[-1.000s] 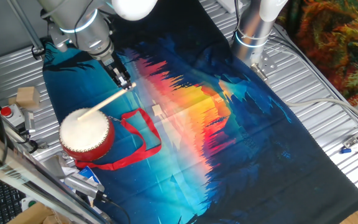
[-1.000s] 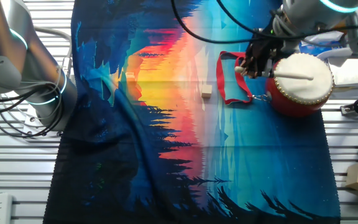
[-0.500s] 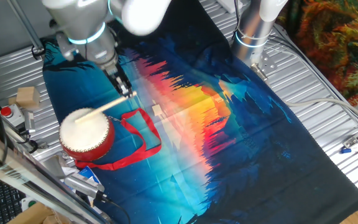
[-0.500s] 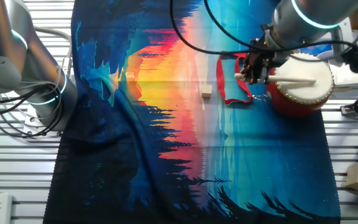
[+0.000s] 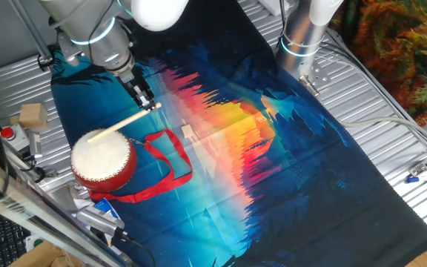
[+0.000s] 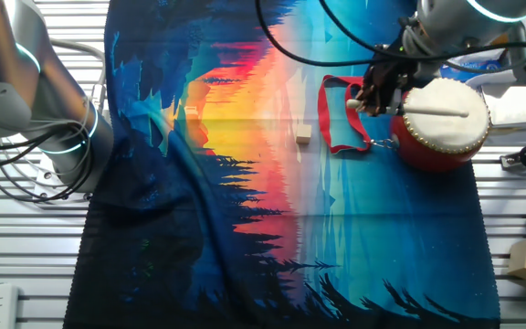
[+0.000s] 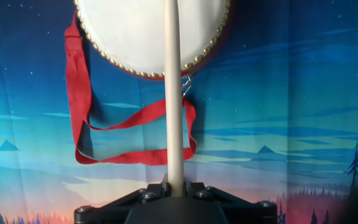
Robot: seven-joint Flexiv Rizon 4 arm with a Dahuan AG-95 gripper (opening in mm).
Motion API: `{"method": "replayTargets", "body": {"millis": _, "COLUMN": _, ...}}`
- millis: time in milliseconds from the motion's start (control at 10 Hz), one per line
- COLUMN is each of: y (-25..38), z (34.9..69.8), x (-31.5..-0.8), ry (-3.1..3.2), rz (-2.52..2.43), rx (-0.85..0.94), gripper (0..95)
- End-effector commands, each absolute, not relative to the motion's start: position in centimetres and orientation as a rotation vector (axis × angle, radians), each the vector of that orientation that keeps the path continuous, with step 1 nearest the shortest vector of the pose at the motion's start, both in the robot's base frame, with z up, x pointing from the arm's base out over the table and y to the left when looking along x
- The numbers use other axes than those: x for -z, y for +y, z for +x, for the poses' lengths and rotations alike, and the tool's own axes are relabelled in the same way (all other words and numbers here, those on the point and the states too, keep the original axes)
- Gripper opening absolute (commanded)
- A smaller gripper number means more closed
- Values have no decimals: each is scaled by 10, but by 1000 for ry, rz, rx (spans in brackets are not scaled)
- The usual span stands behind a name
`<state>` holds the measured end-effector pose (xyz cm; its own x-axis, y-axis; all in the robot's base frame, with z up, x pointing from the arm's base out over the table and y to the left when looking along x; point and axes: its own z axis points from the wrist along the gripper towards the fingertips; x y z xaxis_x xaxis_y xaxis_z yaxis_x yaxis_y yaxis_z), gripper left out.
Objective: Play the drum
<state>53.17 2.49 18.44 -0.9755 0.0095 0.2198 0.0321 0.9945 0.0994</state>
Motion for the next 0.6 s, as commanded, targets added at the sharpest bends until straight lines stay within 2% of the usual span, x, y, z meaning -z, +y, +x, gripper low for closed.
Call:
{"method": "replayTargets", "body": {"millis": 100, "y": 25, "z": 531, "x": -184, "ry": -2912, "rz": -26, "rx": 151, "gripper": 0}}
{"method": "replayTargets", "body": {"millis": 600, "y": 25, "z": 531, "x": -184, "ry": -2919, "rz": -30, "rx": 138, "gripper": 0}}
